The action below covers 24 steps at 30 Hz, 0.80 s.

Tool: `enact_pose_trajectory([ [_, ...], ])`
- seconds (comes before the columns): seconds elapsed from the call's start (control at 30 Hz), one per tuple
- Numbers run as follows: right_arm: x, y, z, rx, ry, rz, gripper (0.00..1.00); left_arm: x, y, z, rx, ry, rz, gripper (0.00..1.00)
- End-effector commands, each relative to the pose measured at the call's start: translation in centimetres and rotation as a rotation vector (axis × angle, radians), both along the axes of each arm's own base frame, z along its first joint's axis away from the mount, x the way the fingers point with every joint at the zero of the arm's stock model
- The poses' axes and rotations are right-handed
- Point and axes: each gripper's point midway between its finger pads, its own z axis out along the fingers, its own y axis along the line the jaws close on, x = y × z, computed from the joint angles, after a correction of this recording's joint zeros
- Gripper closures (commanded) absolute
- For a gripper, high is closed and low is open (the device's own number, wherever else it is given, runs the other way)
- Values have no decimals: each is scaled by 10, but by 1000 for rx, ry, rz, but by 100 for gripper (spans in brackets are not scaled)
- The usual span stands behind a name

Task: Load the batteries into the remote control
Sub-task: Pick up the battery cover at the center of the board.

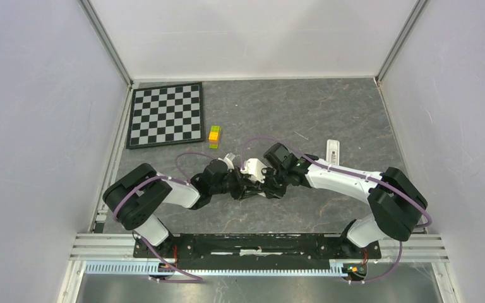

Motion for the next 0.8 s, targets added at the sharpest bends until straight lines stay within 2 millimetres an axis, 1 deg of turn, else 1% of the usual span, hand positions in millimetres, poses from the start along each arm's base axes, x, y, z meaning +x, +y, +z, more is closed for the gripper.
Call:
enact_pose_trajectory([
  [0.0,3,11,13,66,-26,4,71,0,-10,19,-97,-7,-13,98],
  [0.07,4,11,16,73,-37,-10,58,1,-10,20,-97,-15,-12,98],
  [0.1,6,10,19,77,-46,-29,49,1,-9,21,-96,-21,-11,98],
  [0.13,9,9,24,90,-60,-48,43,1,-8,20,-88,-27,-7,98],
  [0.17,9,10,31,114,-65,-60,36,1,-7,21,-83,-38,-8,98],
  [0.27,10,13,59,222,-93,-93,25,2,-5,25,-70,-62,-8,98],
  [0.37,10,14,88,349,-111,-165,20,4,-5,35,-68,-102,-19,98],
  [0.43,13,11,101,416,-84,-270,18,5,-4,45,-70,-131,-22,98],
  [0.5,20,8,110,483,-43,-421,17,7,-3,55,-73,-161,-22,98],
  [0.57,27,3,115,544,16,-604,17,9,-1,66,-72,-198,-25,98],
  [0.67,28,3,118,693,164,-832,19,14,2,90,-86,-248,-15,98],
  [0.77,22,5,126,901,314,-957,21,18,8,111,-93,-274,1,98],
])
